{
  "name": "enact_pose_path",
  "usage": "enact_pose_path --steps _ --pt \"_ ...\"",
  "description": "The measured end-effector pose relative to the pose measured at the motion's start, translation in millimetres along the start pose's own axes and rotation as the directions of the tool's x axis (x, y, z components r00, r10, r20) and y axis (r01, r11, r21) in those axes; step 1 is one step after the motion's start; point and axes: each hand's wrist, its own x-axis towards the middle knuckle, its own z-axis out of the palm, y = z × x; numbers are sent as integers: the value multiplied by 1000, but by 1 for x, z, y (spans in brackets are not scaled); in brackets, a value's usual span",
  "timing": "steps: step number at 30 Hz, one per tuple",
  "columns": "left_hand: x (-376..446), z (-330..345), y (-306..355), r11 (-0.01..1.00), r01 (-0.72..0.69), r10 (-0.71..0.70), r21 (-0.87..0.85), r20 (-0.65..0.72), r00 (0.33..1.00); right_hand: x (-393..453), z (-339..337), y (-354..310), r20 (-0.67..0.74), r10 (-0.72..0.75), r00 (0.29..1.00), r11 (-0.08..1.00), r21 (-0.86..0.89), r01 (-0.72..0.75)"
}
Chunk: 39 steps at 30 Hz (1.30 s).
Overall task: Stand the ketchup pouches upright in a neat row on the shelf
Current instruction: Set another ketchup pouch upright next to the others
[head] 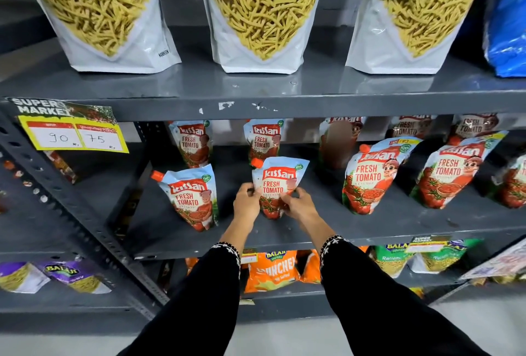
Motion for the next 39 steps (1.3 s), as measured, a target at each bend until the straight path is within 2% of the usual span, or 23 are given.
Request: enact_pose_path --steps 9,13,17,19,22,25,27,33,39 --pt "-1 -4 1 999 -7 6 34 22 1000 -2 2 2 -10 23 1000 1000 -19 -24" --pt "-2 -9 -2 998 53 -53 22 -7 999 -6 8 9 -100 84 991 984 -151 -99" --pt "-5 -18 -11 988 156 -157 -10 -112 981 -13 25 13 -162 139 977 952 -250 -177" --pt "-9 -26 -20 982 184 -188 -37 -185 965 -17 36 14 -167 195 966 943 -238 -232" --pt "-16 -43 -32 961 243 -273 -131 -318 908 -25 55 15 -141 239 961 936 -230 -266" --pt "-20 -67 -42 934 287 -352 -212 -423 835 -31 78 19 -57 229 972 949 -210 -236" --pt "-17 -83 -47 938 264 -341 -226 -452 824 -36 92 20 21 186 982 952 -252 -175" --pt "5 -128 -54 976 142 -188 -162 -320 928 -46 139 9 215 21 976 936 -348 57" --pt "15 -138 -58 972 95 -156 -214 -289 945 -49 166 8 165 -24 986 936 -342 80"
